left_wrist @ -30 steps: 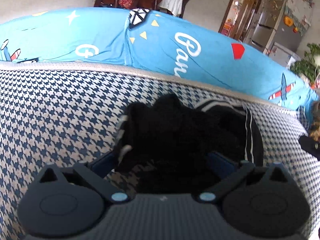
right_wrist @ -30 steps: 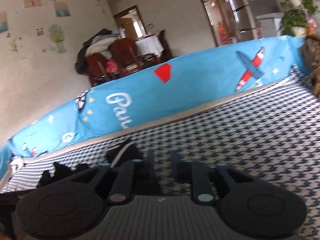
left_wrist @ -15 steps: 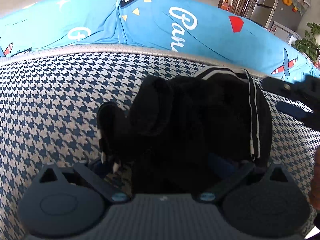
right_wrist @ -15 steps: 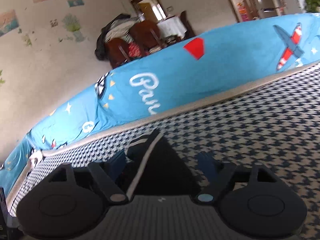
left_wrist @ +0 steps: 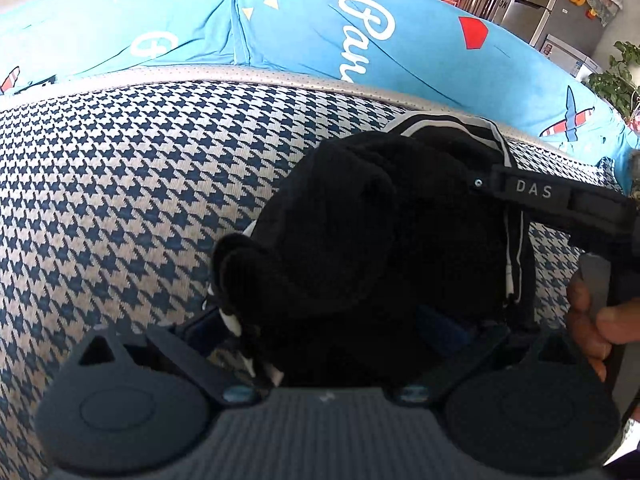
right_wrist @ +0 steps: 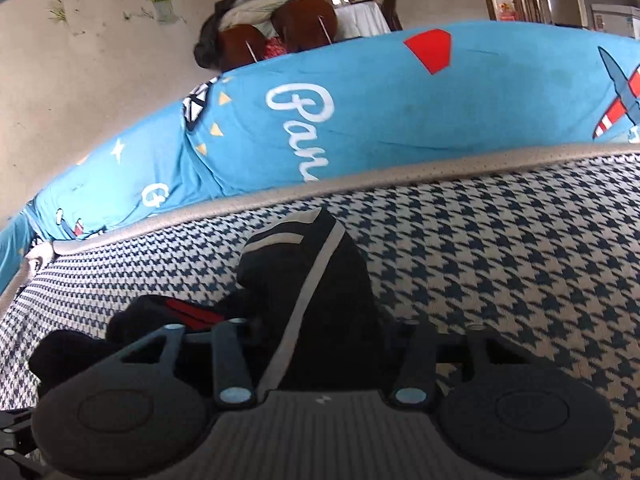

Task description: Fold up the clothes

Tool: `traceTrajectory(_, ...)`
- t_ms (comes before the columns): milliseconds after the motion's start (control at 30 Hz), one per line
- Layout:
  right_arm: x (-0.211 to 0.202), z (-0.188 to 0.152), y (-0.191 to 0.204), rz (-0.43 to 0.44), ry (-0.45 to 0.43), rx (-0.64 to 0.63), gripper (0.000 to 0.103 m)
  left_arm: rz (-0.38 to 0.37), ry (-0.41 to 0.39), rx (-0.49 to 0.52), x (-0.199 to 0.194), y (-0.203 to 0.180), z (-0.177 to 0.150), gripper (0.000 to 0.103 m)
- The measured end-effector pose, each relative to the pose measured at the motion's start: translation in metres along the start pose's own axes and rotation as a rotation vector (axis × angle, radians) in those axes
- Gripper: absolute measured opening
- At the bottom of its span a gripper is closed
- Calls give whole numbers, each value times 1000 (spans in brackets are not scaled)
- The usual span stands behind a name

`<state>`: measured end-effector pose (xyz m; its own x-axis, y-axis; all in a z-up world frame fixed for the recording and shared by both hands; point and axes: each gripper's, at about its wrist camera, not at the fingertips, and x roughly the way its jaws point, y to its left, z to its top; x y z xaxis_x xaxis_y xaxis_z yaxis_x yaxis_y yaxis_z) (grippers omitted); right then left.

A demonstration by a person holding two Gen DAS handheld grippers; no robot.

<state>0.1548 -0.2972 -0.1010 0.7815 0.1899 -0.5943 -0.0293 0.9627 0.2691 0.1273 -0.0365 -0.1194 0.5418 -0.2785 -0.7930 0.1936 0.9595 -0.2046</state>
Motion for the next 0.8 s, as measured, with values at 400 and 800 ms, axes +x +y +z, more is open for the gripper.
traceTrajectory(400, -58, 15, -4, -112, -153, 12, 22, -6, -157, -52, -36, 12, 19, 103)
traceTrajectory(800, -110, 18, -70, -382, -128, 114, 29, 73, -168, -161, -38, 36, 29, 103)
